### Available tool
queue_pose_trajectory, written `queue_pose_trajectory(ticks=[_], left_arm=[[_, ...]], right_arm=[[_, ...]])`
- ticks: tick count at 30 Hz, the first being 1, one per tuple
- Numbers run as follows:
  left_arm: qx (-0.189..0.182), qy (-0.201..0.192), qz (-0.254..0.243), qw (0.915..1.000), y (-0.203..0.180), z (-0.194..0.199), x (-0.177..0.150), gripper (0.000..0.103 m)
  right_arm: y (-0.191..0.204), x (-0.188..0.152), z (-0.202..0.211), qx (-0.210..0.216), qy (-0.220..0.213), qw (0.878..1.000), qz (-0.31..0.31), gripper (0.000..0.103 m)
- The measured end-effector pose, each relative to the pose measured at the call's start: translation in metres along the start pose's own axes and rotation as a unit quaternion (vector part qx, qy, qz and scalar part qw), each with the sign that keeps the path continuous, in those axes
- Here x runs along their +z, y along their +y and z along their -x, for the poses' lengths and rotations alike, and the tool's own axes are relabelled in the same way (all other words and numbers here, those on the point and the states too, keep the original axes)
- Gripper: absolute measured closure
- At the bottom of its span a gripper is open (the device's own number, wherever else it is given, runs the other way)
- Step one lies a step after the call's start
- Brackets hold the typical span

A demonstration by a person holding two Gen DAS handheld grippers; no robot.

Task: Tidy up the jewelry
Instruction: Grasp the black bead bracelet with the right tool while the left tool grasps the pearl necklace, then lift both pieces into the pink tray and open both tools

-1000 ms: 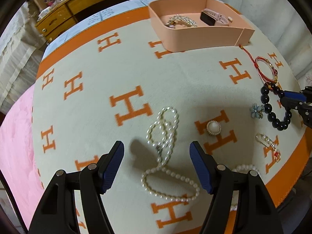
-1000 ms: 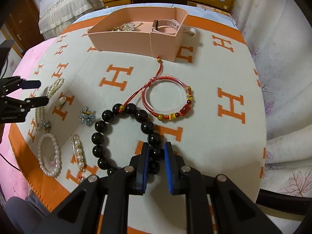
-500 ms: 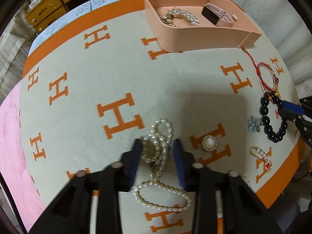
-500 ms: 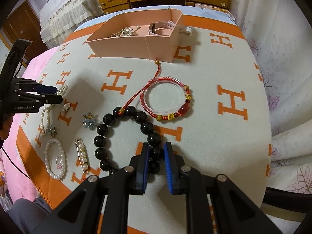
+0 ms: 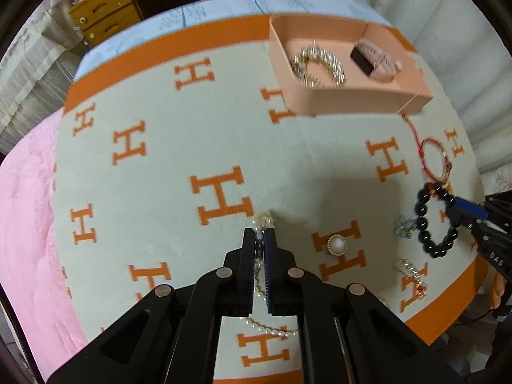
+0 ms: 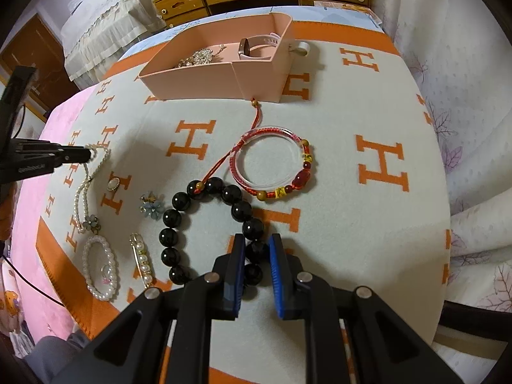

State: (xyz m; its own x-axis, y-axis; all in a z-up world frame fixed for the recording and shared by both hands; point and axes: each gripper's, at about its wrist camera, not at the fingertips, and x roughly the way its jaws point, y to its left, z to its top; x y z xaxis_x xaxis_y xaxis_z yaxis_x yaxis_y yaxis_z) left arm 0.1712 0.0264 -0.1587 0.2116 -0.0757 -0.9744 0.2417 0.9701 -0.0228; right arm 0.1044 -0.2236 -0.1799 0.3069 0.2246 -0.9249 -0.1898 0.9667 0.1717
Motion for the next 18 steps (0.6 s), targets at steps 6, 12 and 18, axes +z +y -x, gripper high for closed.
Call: queue_pose_trajectory(ticks=[6, 12, 18], left_arm=[[0.003, -0.042, 0.008, 0.9991, 0.001, 0.047, -0.003, 0.1], [0.008, -0.097, 0.007, 0.9952, 0.003, 0.1, 0.004, 0.1], [0.019, -0.143, -0.008, 0.9896, -0.009, 0.145, 0.017, 0.1]], right_arm=[[0.011, 0.006, 0.023, 0.004, -0.026, 1.0, 0.008, 0.088], [0.028, 0.019, 0.062, 0.001, -0.07, 0.997, 0.028, 0.088], [0.048, 0.039, 0.099, -0.017, -0.12, 0.991, 0.054, 0.088]])
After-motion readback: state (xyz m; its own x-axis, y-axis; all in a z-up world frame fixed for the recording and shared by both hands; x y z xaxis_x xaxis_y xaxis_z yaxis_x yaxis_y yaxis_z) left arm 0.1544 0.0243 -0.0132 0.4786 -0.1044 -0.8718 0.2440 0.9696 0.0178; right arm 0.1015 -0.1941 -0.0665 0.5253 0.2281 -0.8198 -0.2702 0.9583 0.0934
